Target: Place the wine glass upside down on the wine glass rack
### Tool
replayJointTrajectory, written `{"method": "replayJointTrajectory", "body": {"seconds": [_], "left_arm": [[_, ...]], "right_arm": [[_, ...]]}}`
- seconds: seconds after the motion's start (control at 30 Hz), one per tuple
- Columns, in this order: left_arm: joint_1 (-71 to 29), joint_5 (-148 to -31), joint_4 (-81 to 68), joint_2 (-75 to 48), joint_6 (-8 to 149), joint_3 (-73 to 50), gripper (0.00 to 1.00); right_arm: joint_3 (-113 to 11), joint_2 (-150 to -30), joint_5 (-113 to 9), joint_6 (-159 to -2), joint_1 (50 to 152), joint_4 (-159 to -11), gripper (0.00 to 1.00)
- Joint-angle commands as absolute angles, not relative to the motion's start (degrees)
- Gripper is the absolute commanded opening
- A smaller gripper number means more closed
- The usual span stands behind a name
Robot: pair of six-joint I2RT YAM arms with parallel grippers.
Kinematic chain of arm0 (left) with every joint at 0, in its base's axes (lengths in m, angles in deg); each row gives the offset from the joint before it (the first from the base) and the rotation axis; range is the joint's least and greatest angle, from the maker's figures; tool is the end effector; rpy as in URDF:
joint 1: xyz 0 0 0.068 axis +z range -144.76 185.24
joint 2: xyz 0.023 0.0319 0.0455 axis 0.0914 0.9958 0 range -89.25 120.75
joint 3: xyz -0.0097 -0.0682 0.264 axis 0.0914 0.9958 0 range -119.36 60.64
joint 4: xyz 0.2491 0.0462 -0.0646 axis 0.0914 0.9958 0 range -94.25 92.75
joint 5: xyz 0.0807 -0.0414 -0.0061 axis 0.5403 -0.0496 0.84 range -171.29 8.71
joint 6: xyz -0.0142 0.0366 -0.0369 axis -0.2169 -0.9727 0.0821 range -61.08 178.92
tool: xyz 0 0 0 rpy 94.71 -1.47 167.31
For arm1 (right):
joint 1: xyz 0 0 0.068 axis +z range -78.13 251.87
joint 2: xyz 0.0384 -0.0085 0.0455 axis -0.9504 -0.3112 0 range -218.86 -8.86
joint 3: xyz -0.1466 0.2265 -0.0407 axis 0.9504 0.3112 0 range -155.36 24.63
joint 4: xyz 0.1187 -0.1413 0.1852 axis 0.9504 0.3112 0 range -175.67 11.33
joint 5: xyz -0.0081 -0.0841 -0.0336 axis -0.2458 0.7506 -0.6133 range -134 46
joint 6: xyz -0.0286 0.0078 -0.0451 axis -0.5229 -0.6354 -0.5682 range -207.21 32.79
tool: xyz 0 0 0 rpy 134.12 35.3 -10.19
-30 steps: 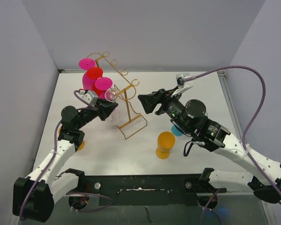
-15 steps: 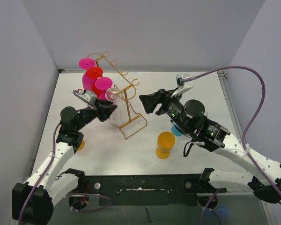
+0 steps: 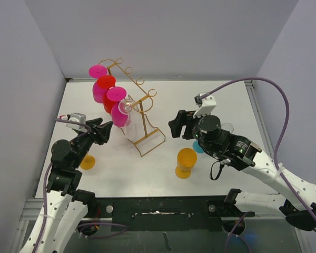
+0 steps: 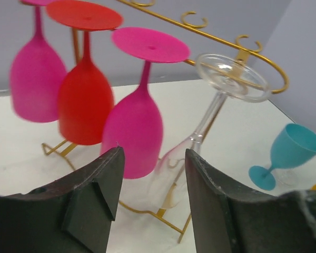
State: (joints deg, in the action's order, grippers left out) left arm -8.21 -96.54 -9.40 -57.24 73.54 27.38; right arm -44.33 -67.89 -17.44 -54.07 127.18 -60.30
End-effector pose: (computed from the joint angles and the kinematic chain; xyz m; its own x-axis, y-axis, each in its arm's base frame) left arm 0.1412 -0.0433 0.3310 -0.0159 -0.2466 -0.9690 0.4904 0.8426 -0.2225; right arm 0.1367 0.1695 0.4130 -0.3948 0.2889 -0.8722 -0.3276 0.8426 0.4274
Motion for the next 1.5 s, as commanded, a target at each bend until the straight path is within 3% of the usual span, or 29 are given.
{"method": "replayJointTrajectory", "body": {"seconds": [0.0, 0.1, 0.17, 0.47, 0.77, 1.1, 1.27, 1.47], "left_arm": [[-8.21, -78.45, 3.18, -62.89, 76.44, 23.22, 0.49], [-8.27, -78.59, 2.78, -65.68, 75.5, 21.57, 0.61], [-8.27, -78.59, 1.64, -66.77, 74.58, 21.28, 0.64], [-9.15, -77.72, -0.29, -68.86, 73.62, 18.99, 0.65], [-9.81, -78.68, -0.91, -68.08, 74.12, 16.41, 0.67], [-9.77, -79.68, -1.74, -66.78, 75.24, 14.75, 0.68], [-9.79, -80.43, -1.53, -66.33, 75.52, 13.7, 0.68], [-9.75, -82.33, -0.29, -63.98, 76.21, 10.81, 0.68]], "right_arm": [[-45.92, -68.33, -17.39, -49.61, 125.87, -43.49, 0.71], [-45.94, -69.76, -21.79, -46.6, 125.07, -36.83, 0.72], [-46.02, -71.01, -23.41, -43.98, 124.86, -33.41, 0.71], [-45.67, -72.65, -26.28, -38.93, 124.76, -21.97, 0.49], [-43.26, -69.93, -21.68, -34.83, 123.9, -14.52, 0.49], [-37.8, -72.19, -23.79, -38.55, 121.9, -23.83, 0.45], [-37.42, -73.53, -23.08, -39.43, 121.1, -25.54, 0.31], [-37.88, -73.05, -21.48, -40.41, 120.48, -26.12, 0.0]]}}
